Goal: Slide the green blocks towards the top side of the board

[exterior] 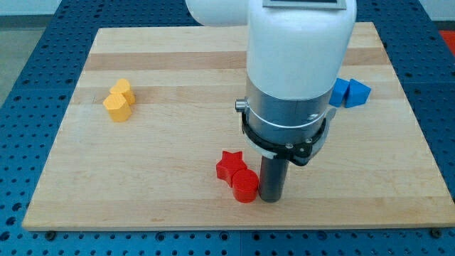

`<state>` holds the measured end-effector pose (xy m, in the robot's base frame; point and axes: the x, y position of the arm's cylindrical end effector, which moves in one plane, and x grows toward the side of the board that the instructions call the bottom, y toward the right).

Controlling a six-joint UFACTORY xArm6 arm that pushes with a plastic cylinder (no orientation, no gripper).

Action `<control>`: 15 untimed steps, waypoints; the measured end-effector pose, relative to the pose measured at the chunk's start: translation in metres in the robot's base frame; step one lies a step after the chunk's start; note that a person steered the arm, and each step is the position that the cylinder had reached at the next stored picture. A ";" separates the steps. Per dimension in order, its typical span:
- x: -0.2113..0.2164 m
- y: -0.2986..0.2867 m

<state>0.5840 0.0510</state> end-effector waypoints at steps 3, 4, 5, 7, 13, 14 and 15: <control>-0.058 0.093; -0.063 0.080; -0.089 0.057; -0.167 0.052; -0.245 -0.028; -0.256 -0.018; -0.270 0.026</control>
<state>0.3135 0.0768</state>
